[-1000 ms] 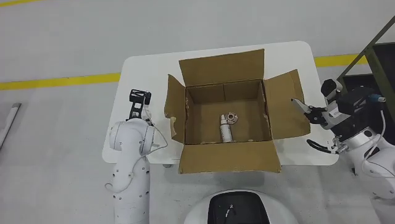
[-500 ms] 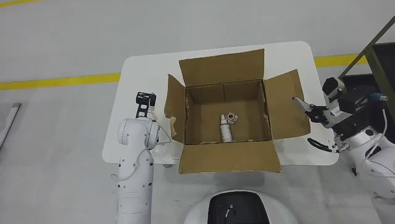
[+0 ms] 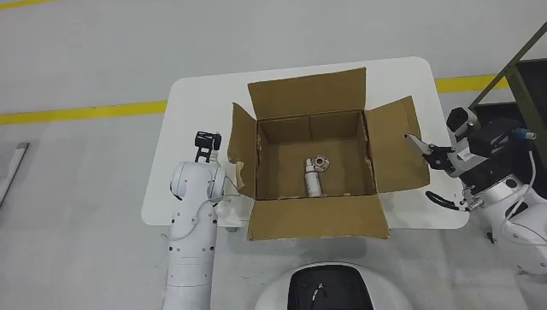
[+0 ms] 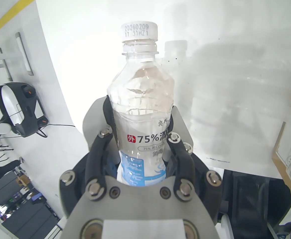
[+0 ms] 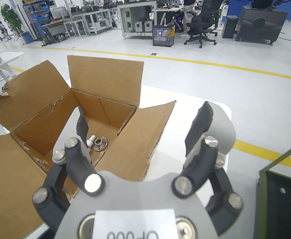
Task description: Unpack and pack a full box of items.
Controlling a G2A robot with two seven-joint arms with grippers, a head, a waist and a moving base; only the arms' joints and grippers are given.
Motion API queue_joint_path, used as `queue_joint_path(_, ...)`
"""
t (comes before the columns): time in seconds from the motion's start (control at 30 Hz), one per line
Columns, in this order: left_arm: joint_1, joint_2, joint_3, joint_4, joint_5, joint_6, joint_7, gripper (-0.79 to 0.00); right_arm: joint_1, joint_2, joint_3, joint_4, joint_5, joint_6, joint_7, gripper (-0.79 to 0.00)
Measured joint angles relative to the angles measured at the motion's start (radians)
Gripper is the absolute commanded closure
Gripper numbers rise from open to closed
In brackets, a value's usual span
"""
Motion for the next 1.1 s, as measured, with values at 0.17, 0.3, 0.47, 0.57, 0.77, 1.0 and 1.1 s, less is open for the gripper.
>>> queue_joint_path(0.17, -0.01, 0.0, 0.004, 0.021, -0.007, 0.0, -0.012, -0.785, 0.001, 0.0, 0.002, 0.002, -0.003, 0.0, -0.002, -0.785)
queue_joint_path(0.3, -0.014, 0.001, 0.007, 0.028, -0.009, 0.0, -0.012, -0.785, 0.0, -0.001, 0.004, 0.004, -0.004, 0.0, -0.004, -0.785)
queue_joint_path(0.47, -0.017, 0.002, 0.009, 0.028, -0.011, 0.008, -0.011, -0.785, 0.0, -0.001, 0.005, 0.005, -0.004, -0.002, -0.004, -0.785)
queue_joint_path(0.57, -0.017, 0.004, 0.012, 0.007, 0.0, 0.003, -0.011, -0.785, 0.001, -0.002, 0.006, 0.003, -0.002, -0.005, -0.005, -0.785)
queue_joint_path(0.77, 0.004, 0.007, 0.001, -0.113, -0.011, -0.007, -0.037, -0.785, 0.013, -0.001, 0.002, -0.034, 0.022, -0.028, 0.007, -0.785)
queue_joint_path(1.0, 0.03, 0.013, -0.032, -0.277, -0.032, -0.022, -0.094, -0.785, 0.052, 0.001, -0.063, -0.108, 0.007, -0.055, 0.113, -0.449)
queue_joint_path(1.1, 0.031, 0.014, -0.034, -0.293, -0.031, -0.031, -0.099, -0.785, 0.087, 0.001, -0.127, -0.122, -0.028, -0.063, 0.193, 0.0)
